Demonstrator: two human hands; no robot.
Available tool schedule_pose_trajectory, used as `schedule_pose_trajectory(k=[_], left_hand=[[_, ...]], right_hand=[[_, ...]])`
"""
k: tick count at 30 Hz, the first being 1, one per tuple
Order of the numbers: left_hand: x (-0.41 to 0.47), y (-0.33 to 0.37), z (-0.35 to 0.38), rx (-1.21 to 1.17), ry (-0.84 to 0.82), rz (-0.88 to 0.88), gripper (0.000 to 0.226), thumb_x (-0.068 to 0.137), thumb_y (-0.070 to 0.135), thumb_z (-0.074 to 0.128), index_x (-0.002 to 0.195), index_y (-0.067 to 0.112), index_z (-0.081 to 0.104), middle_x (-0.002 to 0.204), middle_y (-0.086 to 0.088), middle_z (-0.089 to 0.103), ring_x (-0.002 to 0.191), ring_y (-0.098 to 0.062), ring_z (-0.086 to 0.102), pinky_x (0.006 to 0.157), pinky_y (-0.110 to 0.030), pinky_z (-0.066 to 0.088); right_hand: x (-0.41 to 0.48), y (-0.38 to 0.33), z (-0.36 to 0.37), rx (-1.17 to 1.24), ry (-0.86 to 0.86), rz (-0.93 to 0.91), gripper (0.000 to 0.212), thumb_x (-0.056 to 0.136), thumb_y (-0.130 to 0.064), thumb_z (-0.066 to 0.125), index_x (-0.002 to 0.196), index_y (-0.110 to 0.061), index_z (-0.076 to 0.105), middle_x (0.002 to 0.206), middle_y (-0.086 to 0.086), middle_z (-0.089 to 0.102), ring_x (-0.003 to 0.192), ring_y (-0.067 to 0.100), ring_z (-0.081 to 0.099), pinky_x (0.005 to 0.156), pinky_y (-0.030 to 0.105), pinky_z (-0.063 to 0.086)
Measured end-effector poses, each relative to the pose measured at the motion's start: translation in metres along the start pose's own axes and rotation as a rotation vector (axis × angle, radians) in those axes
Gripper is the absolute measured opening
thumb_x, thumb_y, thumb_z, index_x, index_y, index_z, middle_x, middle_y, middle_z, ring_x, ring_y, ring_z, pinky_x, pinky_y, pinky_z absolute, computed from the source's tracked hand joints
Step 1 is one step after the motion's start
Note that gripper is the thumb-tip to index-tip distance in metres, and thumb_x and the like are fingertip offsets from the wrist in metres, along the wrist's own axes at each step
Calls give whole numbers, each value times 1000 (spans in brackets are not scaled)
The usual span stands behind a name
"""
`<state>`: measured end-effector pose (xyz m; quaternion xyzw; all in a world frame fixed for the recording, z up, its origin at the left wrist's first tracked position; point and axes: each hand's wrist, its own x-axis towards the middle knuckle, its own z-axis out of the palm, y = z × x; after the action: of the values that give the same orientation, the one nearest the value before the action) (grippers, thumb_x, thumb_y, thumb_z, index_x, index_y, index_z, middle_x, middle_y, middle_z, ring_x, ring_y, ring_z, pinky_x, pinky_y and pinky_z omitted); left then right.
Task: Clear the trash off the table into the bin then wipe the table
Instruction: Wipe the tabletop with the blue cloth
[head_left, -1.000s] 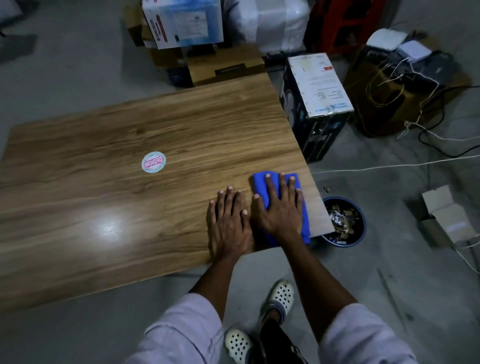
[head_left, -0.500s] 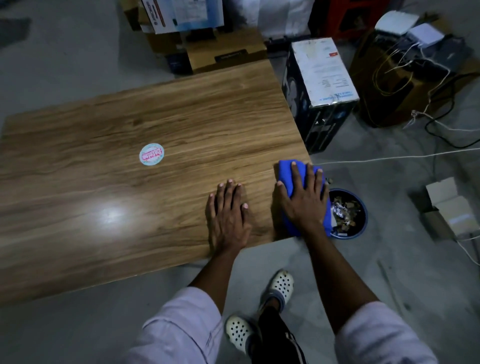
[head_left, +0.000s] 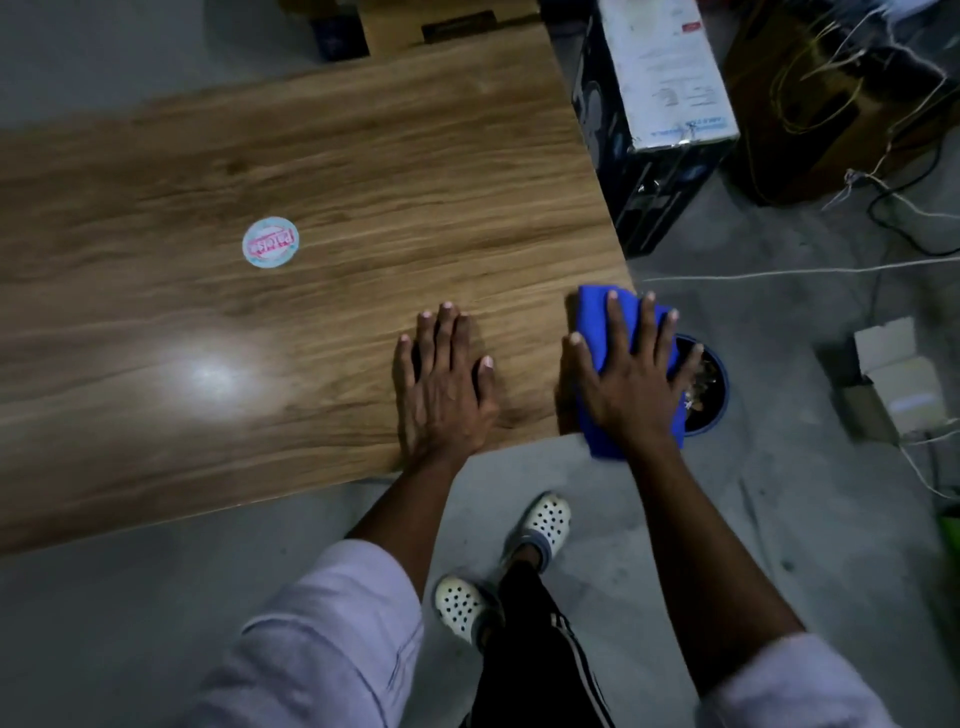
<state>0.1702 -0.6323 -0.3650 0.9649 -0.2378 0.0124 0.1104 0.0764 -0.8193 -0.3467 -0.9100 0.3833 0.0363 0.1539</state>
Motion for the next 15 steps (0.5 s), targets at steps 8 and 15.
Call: schedule_pose_trajectory(k=[8, 15], left_hand=[[1, -6, -1, -123, 100, -33, 55, 104, 33, 27, 154, 12, 39, 162, -4, 36, 153, -19, 25, 123, -51, 20], [1, -6, -6, -139, 88, -26, 56, 103, 35, 32, 151, 10, 44, 161, -6, 38, 152, -22, 27, 122, -50, 25]], right_hand=[[30, -106, 26, -22, -30, -331, 69, 102, -62, 14, 163, -32, 6, 171, 8, 1, 157, 31, -7, 124, 60, 1], [-26, -18, 7, -30, -57, -389, 65, 103, -64, 26, 161, -42, 8, 171, -4, 4, 158, 22, -6, 126, 53, 5]])
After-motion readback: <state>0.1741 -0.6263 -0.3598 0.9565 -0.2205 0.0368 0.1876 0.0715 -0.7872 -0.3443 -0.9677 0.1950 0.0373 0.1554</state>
